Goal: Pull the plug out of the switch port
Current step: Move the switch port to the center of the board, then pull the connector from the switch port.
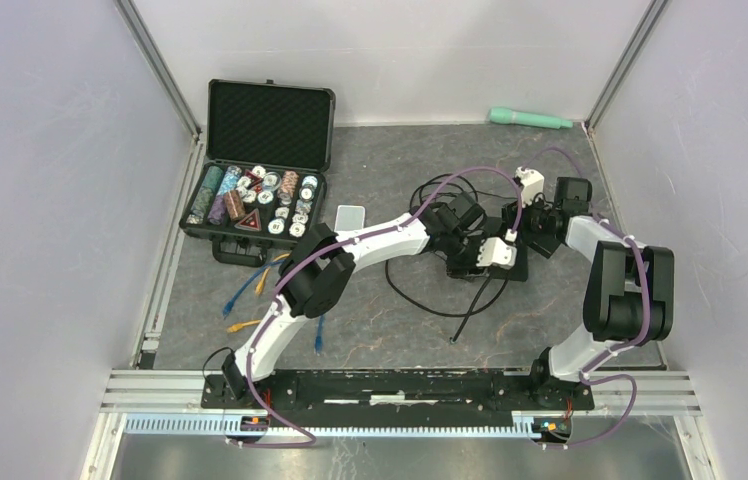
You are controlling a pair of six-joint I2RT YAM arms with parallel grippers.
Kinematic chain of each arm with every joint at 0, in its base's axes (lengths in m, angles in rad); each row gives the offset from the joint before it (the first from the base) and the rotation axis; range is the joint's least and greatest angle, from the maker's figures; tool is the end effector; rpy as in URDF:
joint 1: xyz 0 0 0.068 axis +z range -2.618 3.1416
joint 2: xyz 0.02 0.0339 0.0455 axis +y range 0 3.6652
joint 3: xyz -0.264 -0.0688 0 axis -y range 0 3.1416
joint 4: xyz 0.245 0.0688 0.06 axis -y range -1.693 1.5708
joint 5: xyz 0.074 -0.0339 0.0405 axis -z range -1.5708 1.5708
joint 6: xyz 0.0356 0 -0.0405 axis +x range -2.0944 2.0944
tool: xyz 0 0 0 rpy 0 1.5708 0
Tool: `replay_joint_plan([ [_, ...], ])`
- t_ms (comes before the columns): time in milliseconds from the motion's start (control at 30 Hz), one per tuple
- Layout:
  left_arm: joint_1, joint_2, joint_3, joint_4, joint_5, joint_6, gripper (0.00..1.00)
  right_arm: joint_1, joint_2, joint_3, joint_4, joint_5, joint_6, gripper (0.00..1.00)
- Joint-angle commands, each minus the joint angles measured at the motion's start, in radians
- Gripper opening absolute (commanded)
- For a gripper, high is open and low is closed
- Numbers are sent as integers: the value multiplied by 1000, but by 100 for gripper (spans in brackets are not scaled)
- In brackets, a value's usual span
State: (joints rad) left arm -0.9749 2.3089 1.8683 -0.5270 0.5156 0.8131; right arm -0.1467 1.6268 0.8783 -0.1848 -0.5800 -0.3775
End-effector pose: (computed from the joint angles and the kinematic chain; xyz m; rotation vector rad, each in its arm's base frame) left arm 0.2686 -0.4273 0.1721 2.0712 1.4017 -0.7177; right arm 0.3163 -0.0270 0.1709 -0.4995 2.3032 0.4754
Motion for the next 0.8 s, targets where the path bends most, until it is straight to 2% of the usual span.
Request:
replay_joint_plan([
  [0, -2, 14, 34, 104, -70, -108, 56, -5, 30, 11, -30, -31, 20, 71],
  [400, -10, 9, -33, 181, -155, -285, 56, -10, 44, 16, -45, -60, 11, 70],
  [767, -13, 26, -20, 168, -129, -273, 53, -16, 65, 16, -56, -81, 9, 68],
])
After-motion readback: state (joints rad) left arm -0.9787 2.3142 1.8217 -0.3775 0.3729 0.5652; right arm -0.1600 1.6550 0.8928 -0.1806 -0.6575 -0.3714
